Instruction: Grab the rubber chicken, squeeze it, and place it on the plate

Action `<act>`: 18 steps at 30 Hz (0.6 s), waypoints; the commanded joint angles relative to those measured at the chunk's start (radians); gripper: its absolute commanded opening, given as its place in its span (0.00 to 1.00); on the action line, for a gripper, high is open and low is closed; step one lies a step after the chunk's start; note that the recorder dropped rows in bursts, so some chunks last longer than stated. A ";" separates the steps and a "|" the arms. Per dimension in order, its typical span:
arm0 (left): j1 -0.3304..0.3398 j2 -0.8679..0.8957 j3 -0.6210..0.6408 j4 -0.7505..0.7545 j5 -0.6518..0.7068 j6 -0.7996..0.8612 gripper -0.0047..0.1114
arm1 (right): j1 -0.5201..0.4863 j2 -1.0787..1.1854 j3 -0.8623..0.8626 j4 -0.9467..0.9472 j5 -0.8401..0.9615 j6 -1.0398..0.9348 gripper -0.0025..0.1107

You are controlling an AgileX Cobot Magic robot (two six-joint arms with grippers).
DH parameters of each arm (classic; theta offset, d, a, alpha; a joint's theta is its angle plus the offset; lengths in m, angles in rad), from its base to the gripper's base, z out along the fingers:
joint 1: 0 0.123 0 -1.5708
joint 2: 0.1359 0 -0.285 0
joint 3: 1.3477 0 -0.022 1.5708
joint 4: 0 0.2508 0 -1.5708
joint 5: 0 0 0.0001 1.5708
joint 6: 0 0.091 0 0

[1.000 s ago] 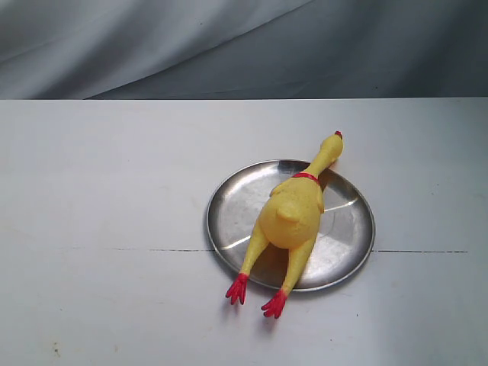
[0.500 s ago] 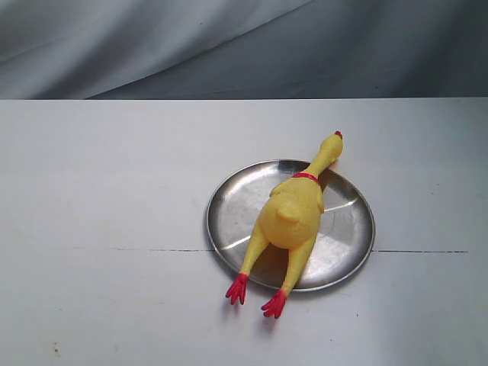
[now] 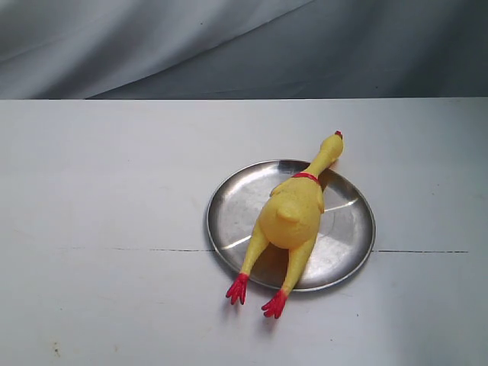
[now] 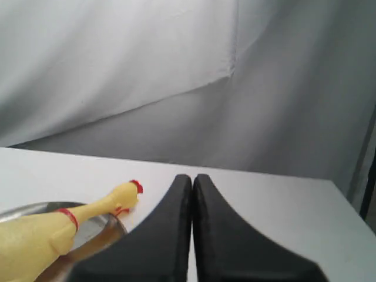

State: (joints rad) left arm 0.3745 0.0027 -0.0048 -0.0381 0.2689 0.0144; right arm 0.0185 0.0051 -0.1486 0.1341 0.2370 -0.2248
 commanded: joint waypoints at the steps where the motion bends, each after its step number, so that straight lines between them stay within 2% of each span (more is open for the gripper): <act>1: 0.003 -0.003 0.005 -0.005 -0.003 -0.007 0.05 | -0.009 -0.005 0.081 -0.075 0.003 0.125 0.02; 8: 0.003 -0.003 0.005 -0.005 -0.003 -0.007 0.05 | -0.009 -0.005 0.149 -0.134 -0.001 0.181 0.02; 18: 0.003 -0.003 0.005 -0.005 -0.003 -0.003 0.05 | -0.009 -0.005 0.149 -0.163 0.108 0.211 0.02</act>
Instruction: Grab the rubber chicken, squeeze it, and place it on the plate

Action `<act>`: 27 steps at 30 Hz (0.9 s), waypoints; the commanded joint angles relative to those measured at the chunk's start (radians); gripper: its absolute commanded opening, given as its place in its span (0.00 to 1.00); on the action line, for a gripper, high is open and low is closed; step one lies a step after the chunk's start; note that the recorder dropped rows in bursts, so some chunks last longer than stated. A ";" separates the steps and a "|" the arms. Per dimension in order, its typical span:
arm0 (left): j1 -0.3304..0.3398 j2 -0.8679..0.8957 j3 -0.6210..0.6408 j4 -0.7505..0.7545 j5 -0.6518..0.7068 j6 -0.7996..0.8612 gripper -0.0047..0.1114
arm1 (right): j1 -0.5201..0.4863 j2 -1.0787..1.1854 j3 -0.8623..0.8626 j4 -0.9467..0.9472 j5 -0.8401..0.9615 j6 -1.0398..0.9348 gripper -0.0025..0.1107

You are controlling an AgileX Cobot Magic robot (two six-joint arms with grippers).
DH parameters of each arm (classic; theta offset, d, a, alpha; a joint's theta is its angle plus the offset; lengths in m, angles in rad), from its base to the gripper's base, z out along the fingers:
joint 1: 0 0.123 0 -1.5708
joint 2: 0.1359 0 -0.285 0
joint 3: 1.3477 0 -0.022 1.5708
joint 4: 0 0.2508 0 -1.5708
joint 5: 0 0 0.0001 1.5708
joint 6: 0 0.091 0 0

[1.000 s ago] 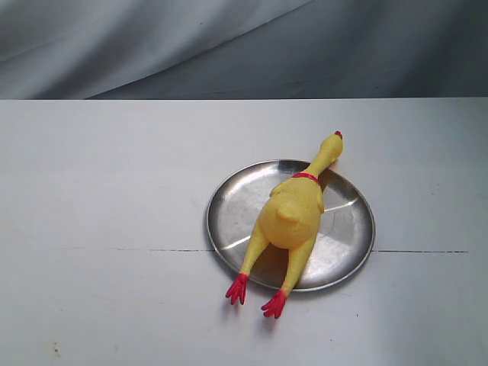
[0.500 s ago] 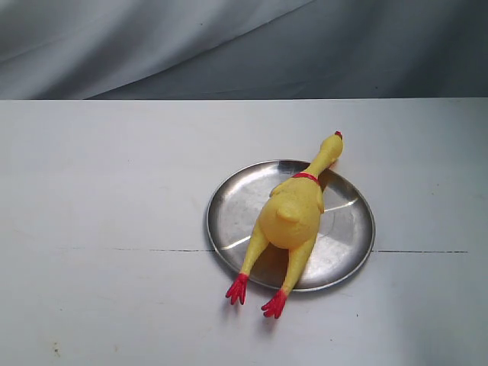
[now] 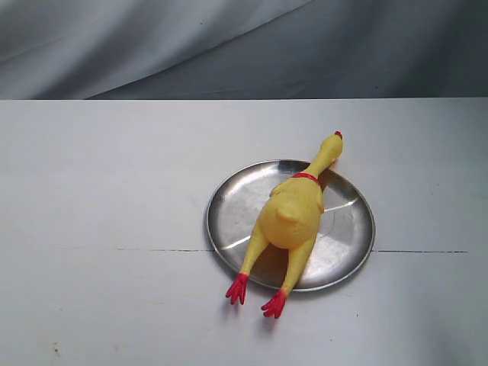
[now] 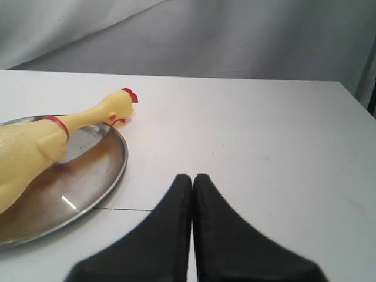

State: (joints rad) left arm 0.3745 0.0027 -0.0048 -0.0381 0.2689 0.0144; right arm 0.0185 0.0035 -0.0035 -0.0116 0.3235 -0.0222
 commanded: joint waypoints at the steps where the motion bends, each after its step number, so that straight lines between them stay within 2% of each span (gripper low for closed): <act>1: 0.003 -0.003 0.005 -0.005 -0.003 -0.003 0.05 | -0.009 -0.003 0.003 -0.018 0.021 0.008 0.02; 7: 0.003 -0.003 0.005 -0.005 -0.003 -0.003 0.05 | -0.009 -0.003 0.003 -0.022 0.021 0.008 0.02; 15: 0.003 -0.003 0.005 -0.005 -0.003 -0.007 0.05 | -0.068 -0.003 0.003 -0.021 0.021 0.008 0.02; 27: 0.003 -0.003 0.005 -0.005 -0.003 -0.004 0.05 | -0.068 -0.003 0.003 -0.021 0.020 0.008 0.02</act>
